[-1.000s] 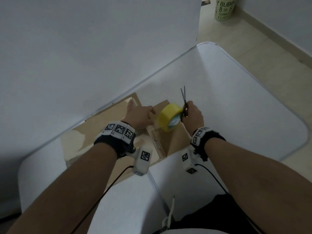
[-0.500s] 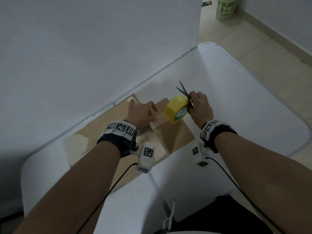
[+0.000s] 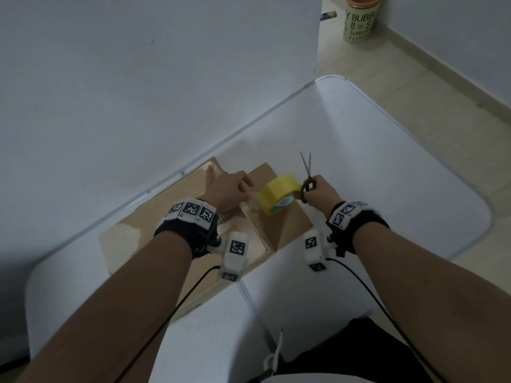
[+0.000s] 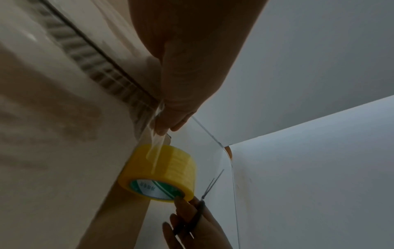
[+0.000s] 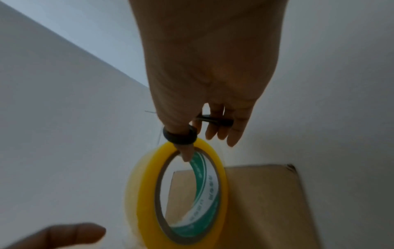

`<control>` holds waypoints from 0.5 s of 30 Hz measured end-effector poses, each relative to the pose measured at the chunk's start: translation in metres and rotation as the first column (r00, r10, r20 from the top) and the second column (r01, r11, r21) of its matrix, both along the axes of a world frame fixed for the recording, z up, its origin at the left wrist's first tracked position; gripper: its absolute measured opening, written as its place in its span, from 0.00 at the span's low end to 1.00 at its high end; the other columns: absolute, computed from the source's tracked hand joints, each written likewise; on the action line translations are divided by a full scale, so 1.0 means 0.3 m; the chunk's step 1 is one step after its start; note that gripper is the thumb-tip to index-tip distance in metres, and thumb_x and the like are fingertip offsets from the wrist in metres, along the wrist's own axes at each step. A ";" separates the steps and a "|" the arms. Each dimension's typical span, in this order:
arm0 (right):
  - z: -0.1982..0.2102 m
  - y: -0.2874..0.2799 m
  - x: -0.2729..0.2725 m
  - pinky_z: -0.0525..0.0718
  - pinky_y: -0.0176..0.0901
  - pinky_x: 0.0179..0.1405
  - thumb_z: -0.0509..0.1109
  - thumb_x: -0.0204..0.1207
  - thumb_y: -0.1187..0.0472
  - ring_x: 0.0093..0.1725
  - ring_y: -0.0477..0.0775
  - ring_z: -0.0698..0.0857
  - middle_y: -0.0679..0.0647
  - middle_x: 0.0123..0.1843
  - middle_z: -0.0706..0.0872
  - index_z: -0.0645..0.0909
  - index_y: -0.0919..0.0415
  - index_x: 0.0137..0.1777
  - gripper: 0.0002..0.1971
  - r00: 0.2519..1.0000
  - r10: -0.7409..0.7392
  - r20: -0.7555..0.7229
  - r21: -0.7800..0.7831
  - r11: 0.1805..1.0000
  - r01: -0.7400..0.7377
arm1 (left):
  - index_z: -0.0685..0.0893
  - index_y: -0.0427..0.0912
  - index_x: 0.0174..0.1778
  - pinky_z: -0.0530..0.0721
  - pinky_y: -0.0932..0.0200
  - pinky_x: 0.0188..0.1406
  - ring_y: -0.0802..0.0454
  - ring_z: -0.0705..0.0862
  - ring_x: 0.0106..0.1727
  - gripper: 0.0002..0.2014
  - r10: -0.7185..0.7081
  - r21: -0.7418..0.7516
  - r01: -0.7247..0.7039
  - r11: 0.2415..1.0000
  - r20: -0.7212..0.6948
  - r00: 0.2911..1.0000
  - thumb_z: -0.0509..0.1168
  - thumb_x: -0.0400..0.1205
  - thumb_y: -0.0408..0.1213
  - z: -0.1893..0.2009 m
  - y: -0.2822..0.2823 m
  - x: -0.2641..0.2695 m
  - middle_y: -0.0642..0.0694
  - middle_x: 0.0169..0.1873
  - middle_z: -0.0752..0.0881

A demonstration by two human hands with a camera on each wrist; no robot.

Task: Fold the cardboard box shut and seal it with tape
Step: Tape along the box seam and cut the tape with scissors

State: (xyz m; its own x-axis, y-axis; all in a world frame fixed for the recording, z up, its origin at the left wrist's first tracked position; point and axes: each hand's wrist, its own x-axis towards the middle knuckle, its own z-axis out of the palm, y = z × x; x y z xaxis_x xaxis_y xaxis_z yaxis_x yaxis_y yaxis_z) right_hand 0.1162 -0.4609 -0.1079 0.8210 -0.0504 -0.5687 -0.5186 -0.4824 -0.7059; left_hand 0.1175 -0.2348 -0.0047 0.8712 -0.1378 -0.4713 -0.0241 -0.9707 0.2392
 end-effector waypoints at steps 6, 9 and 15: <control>0.125 -0.025 -0.080 0.81 0.36 0.33 0.70 0.80 0.58 0.36 0.50 0.80 0.55 0.39 0.79 0.81 0.60 0.53 0.07 0.930 -0.305 -0.207 0.590 0.719 0.367 | 0.81 0.55 0.54 0.34 0.36 0.78 0.57 0.81 0.60 0.09 0.001 -0.032 -0.002 0.999 -0.019 1.000 0.67 0.80 0.48 0.012 0.001 -0.002 0.61 0.44 0.87; 0.179 -0.031 -0.115 0.76 0.33 0.28 0.67 0.81 0.50 0.31 0.47 0.79 0.52 0.34 0.80 0.82 0.58 0.54 0.12 0.940 -0.196 -0.281 0.702 0.625 0.340 | 0.81 0.54 0.54 0.33 0.36 0.79 0.57 0.82 0.60 0.09 0.001 -0.032 -0.002 0.999 -0.022 1.000 0.66 0.80 0.47 0.020 0.000 -0.002 0.61 0.44 0.87; 0.257 -0.026 -0.193 0.74 0.31 0.18 0.67 0.75 0.49 0.26 0.45 0.78 0.52 0.31 0.79 0.82 0.58 0.49 0.13 0.880 0.271 -0.390 0.744 0.656 0.128 | 0.81 0.54 0.55 0.36 0.39 0.78 0.56 0.82 0.58 0.08 -0.016 -0.014 0.016 1.000 -0.037 0.999 0.65 0.81 0.47 0.038 -0.008 -0.001 0.63 0.39 0.83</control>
